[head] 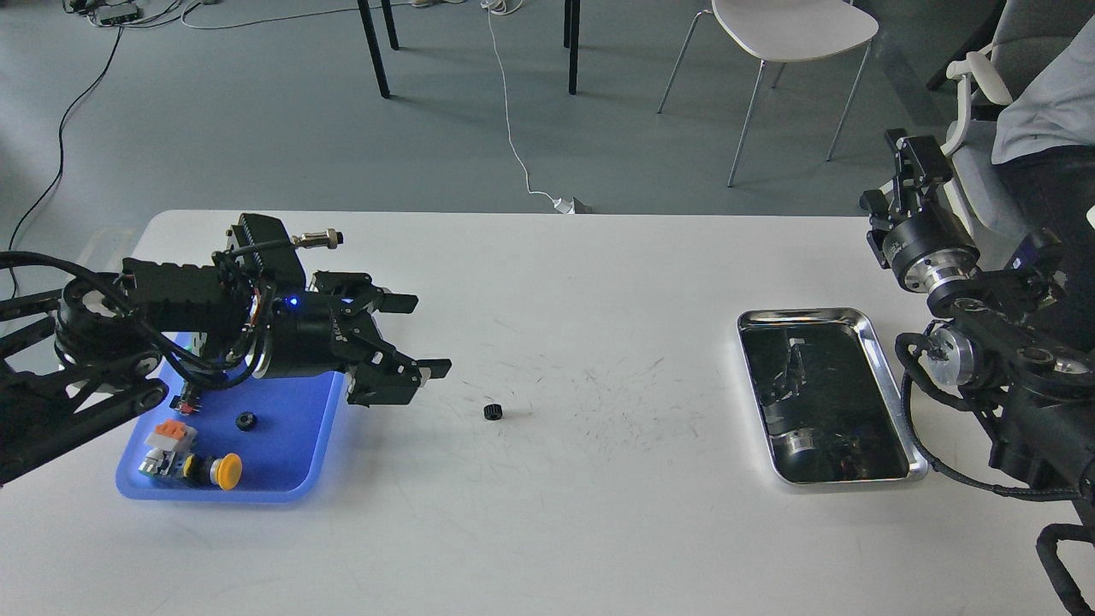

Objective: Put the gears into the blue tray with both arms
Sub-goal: 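Reach the left gripper over the blue tray toward the black part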

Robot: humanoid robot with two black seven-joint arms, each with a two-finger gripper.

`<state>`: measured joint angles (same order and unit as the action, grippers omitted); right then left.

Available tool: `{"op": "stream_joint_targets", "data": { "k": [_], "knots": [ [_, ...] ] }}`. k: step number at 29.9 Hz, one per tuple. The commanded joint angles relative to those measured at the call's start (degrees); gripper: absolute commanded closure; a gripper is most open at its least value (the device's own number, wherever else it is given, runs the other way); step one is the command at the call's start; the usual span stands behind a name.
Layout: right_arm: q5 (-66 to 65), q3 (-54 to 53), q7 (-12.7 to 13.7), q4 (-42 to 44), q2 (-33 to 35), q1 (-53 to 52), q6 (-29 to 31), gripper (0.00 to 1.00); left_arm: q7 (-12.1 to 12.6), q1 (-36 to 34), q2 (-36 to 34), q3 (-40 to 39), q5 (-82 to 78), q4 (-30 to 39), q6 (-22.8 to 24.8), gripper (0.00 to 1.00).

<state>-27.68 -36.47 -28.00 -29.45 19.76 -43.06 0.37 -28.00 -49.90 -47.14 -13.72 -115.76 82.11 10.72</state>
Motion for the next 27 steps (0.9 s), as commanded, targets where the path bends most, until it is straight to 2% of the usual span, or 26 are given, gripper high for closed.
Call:
{"op": "stream_joint_targets", "data": {
  "k": [1,11,15,18,20,27],
  "knots": [
    [-0.01,0.00,0.00,0.00,0.10,0.00,-0.02,0.06,0.00,-0.46,1.70,0.01,-4.20,-0.11,-0.17,0.02],
    [-0.01,0.00,0.00,0.00,1.33,0.00,-0.11,0.06,0.00,-0.90,10.21,0.19,-9.24,-0.55,-0.09,0.02],
    [-0.01,0.00,0.00,0.00,1.42,0.00,-0.11,0.06,0.00,-0.46,14.61,1.16,-9.24,-3.62,-0.17,0.03],
    [-0.01,0.00,0.00,0.00,2.12,0.00,-0.11,0.06,0.00,-0.28,18.21,1.86,-9.24,-7.39,-0.43,0.09],
    [-0.01,0.00,0.00,0.00,2.47,-0.09,-0.11,0.06,0.00,-0.20,19.80,1.95,-9.24,-9.94,-1.49,0.09],
    [-0.01,0.09,0.00,0.09,3.44,-0.09,-0.02,0.06,0.00,-0.72,20.42,4.14,-9.24,-15.48,-2.55,0.12]
  ]
}}
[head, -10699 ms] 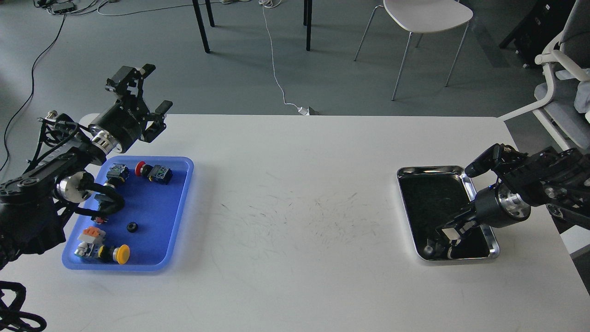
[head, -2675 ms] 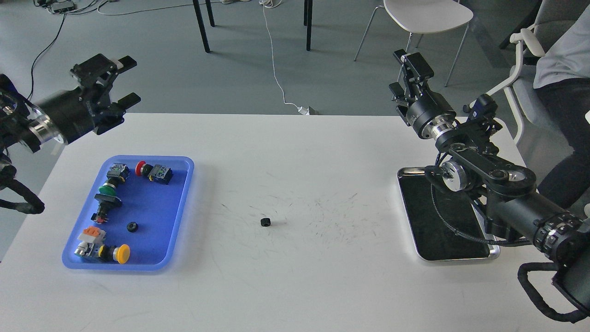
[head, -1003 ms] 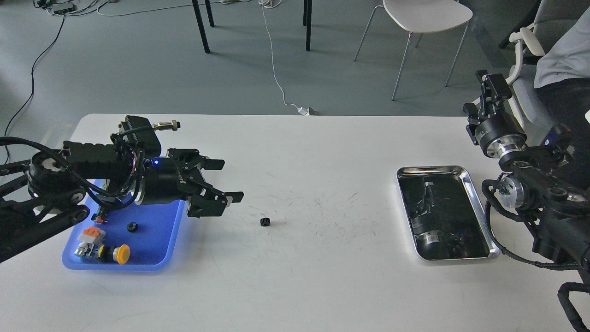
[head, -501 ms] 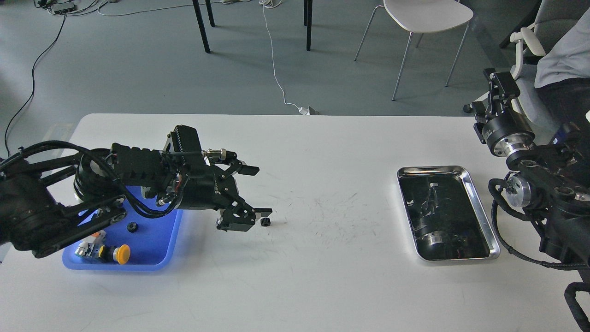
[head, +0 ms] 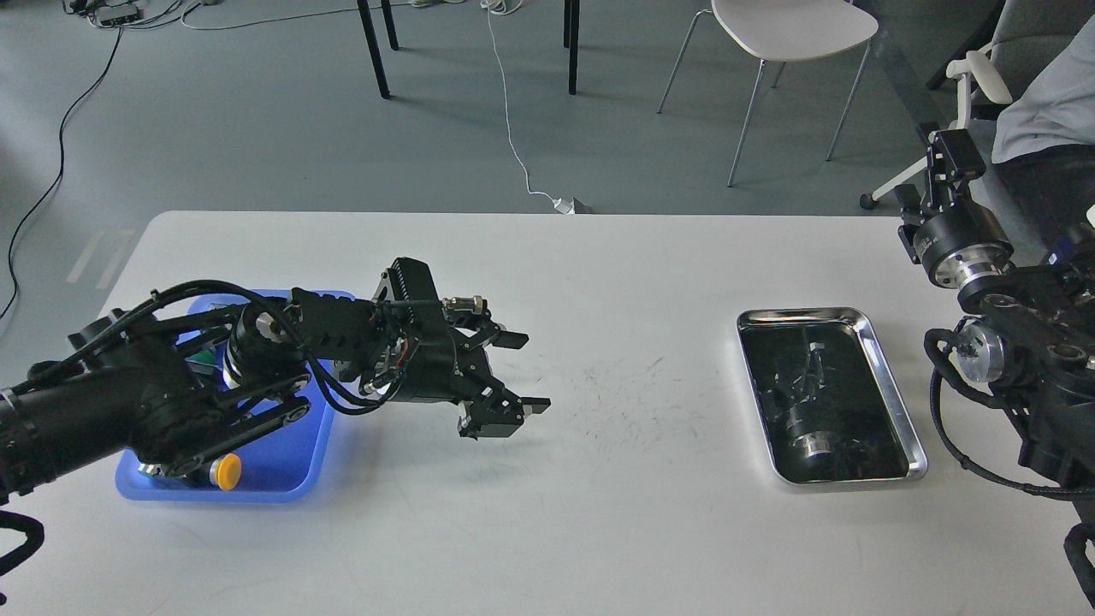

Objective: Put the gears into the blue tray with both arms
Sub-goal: 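Reach the left gripper over the blue tray toward the black part, then close the left gripper on the black part on the table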

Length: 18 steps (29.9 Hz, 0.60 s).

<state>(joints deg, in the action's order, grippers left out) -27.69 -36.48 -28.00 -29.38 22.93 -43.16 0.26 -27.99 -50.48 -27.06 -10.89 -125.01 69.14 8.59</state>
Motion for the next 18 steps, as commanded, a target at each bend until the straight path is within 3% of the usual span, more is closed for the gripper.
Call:
{"op": "stream_joint_targets", "data": {
  "k": [1,10,18],
  "knots": [
    [0.00,0.10,0.00,0.02,0.36,0.00,0.09,0.06,-0.01,-0.14,0.34,2.01,0.01,-2.69,-0.68,0.12],
    [0.00,0.10,0.00,0.02,0.37,0.09,0.09,0.06,-0.01,0.47,1.22,5.79,0.01,-4.45,-5.16,0.14],
    [0.00,0.10,0.00,0.02,0.45,0.09,0.09,0.06,-0.01,0.29,1.13,11.06,0.01,-7.61,-12.19,0.24]
  ]
}}
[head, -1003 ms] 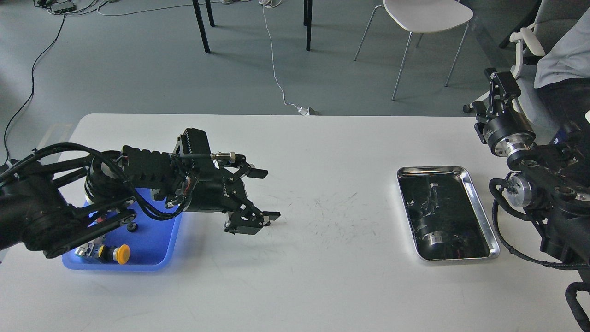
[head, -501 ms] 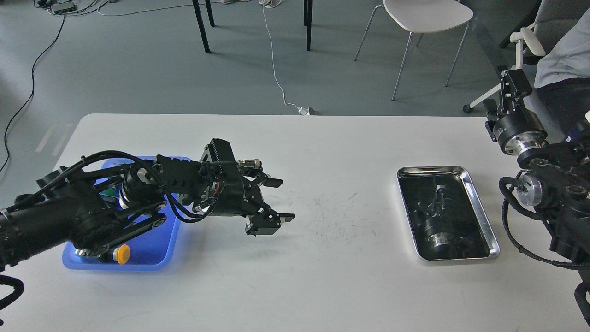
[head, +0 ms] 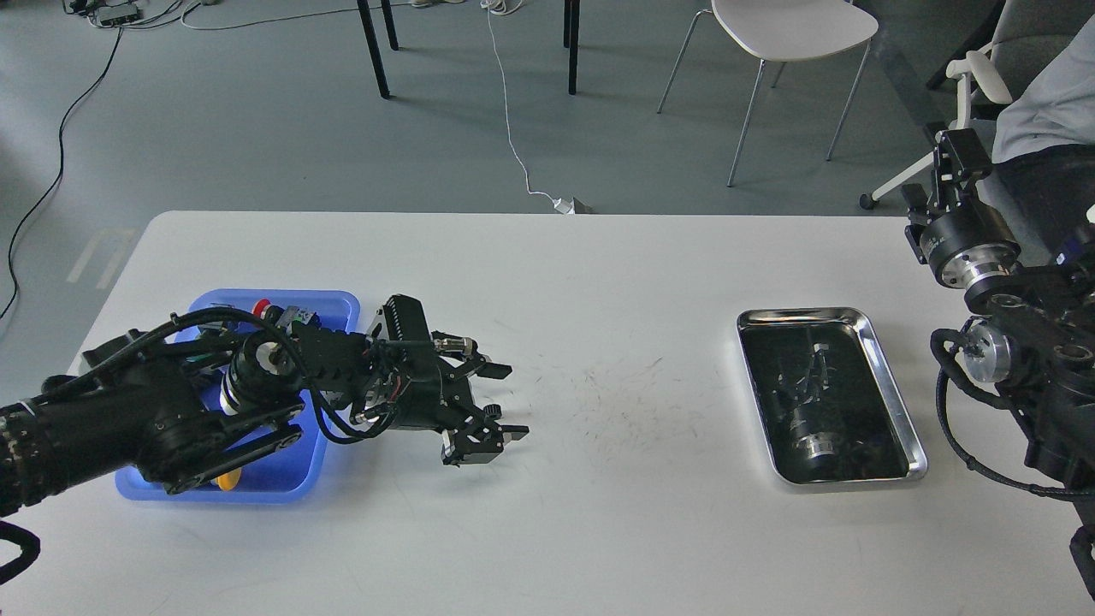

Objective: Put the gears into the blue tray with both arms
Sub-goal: 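Close the left gripper on the black part on the table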

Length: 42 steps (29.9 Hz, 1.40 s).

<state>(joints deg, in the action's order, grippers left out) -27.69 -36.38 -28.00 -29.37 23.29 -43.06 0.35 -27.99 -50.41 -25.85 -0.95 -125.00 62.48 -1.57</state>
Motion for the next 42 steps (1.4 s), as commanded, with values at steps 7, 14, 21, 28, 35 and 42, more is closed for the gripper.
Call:
{"op": "stream_joint_targets", "data": {
  "k": [7,14,21,28,35,42],
  "knots": [
    [0.00,0.00,0.00,0.02,0.53,0.09,0.00,0.06,-0.01,0.31,0.27,1.83,0.00,-3.68,-4.41,0.37],
    [0.00,0.00,0.00,0.02,0.44,0.09,0.00,0.06,-0.01,0.49,0.54,2.62,0.72,-4.20,-4.14,0.38],
    [0.00,0.08,0.00,0.02,0.44,0.09,0.00,0.06,-0.01,0.40,0.98,3.15,2.04,-5.69,-4.14,0.38],
    [0.00,0.08,0.00,0.02,0.44,0.17,0.00,0.06,-0.01,0.84,0.89,3.41,1.96,-7.19,-4.49,0.39],
    [0.00,0.08,0.00,0.02,0.44,0.26,0.00,0.06,-0.01,1.72,0.80,3.32,1.96,-7.46,-4.49,0.54],
    [0.00,0.08,0.00,0.10,0.44,0.26,0.09,0.06,-0.01,1.72,0.98,3.32,1.78,-6.67,-4.49,0.61]
  ]
}}
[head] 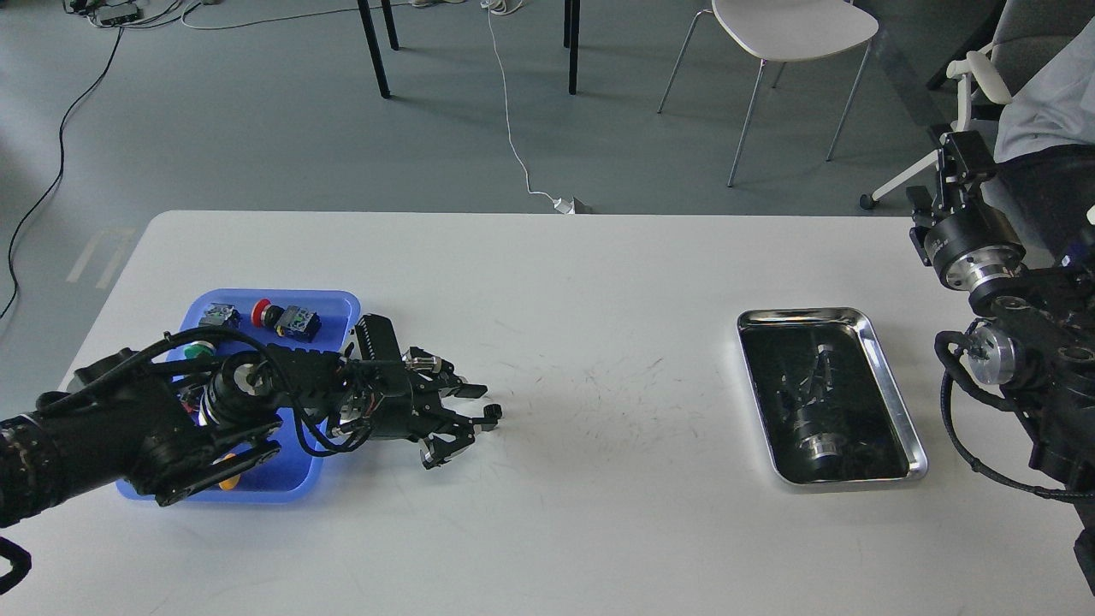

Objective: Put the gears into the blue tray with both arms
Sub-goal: 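Close the left gripper on the black part on the table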

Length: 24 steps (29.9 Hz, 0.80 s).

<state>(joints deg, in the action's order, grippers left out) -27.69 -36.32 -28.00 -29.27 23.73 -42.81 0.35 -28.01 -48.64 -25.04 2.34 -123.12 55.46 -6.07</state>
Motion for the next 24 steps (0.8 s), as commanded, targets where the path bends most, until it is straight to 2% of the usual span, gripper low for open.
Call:
{"op": "stream_joint_targets", "data": {
  "k": [1,8,10,24],
  "knots": [
    [0.00,0.02,0.00,0.00,0.00,0.01,0.09,0.06,0.01,-0.14,0.17,0.03,-0.10,0.35,0.01,0.62],
    [0.00,0.11,0.00,0.00,0.00,0.09,0.09,0.06,0.01,-0.40,0.08,-0.05,-0.10,0.88,0.01,0.71],
    [0.00,0.11,0.00,0.00,0.00,0.09,0.09,0.06,0.01,-0.32,0.08,-0.05,-0.10,0.97,0.01,0.76],
    [0.00,0.20,0.00,0.00,0.00,0.45,0.09,0.06,0.01,0.12,0.17,0.03,-0.28,0.79,0.01,0.89]
  ]
}}
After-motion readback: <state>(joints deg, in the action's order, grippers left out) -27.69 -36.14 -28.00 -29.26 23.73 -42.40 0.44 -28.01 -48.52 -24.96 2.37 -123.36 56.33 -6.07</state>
